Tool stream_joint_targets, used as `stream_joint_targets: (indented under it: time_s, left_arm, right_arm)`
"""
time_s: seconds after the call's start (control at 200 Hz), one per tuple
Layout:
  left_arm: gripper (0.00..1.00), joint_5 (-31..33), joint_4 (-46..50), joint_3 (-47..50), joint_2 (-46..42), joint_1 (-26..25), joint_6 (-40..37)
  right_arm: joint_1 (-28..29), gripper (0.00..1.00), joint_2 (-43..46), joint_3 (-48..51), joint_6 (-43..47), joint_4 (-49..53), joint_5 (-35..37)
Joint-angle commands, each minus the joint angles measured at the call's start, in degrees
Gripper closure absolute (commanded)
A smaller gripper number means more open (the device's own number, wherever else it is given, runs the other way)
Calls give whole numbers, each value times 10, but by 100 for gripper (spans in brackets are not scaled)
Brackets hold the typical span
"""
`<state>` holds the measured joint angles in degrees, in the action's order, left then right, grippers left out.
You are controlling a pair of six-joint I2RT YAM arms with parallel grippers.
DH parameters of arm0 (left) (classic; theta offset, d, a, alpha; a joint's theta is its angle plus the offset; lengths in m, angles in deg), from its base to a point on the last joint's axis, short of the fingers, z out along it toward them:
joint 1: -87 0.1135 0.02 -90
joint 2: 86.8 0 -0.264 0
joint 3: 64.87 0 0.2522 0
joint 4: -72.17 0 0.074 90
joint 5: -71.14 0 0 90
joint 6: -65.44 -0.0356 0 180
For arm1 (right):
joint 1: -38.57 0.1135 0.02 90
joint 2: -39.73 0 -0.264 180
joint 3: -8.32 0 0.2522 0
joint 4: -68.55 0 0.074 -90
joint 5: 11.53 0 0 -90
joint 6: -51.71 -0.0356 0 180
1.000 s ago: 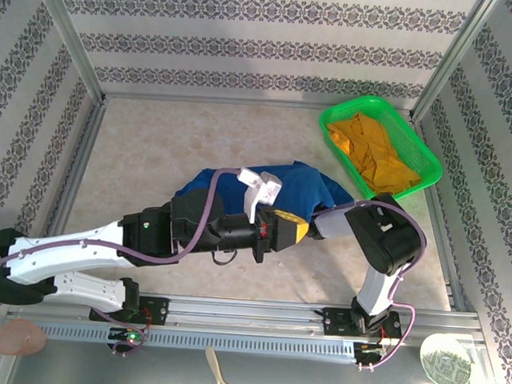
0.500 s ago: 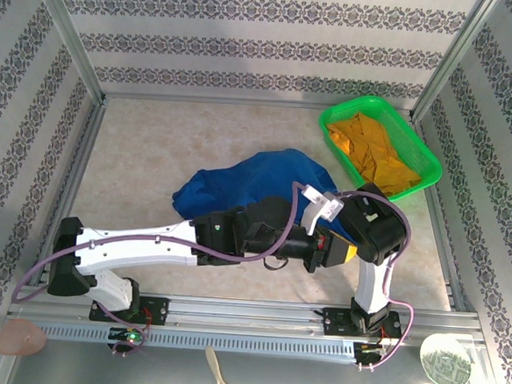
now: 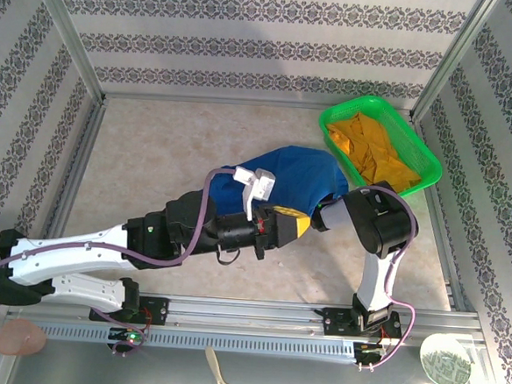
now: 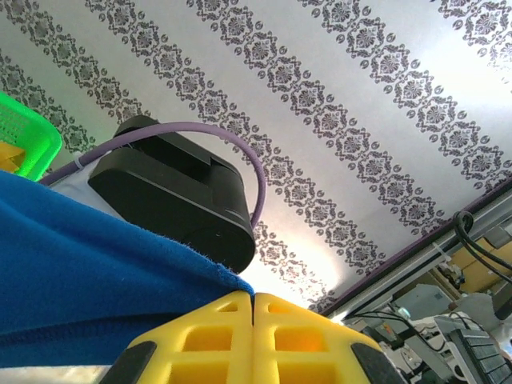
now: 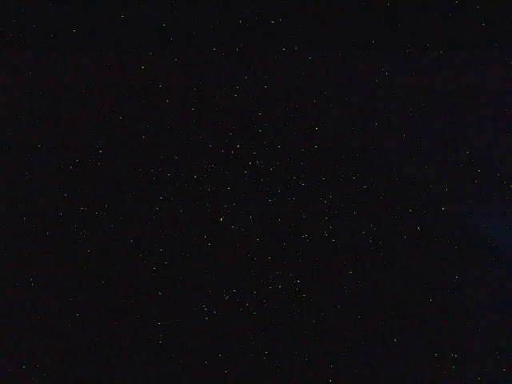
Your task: Fold the inside-out t-shirt
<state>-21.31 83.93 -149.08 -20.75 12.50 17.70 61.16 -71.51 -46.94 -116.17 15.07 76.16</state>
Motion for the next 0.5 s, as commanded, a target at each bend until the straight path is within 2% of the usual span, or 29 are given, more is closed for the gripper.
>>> stream_joint_targets:
  time_s: [0.0,0.27,0.41,0.495]
  left_arm:
    - [100,-14,-38,-11,0,4,-22]
    - [100,-41,-51,-16,28,15,-2]
    - [100,-70,-77,-33,52,18,15]
    - [100,-102,-106,-54,75,17,39]
  right_arm:
    - [-3,44,2,-43,-20,-37,-50]
    - [19,41,42,-86,-5,13,-60]
    - [26,36,19,-113,19,113,2]
    - [28,34,-18,-137,20,141,23]
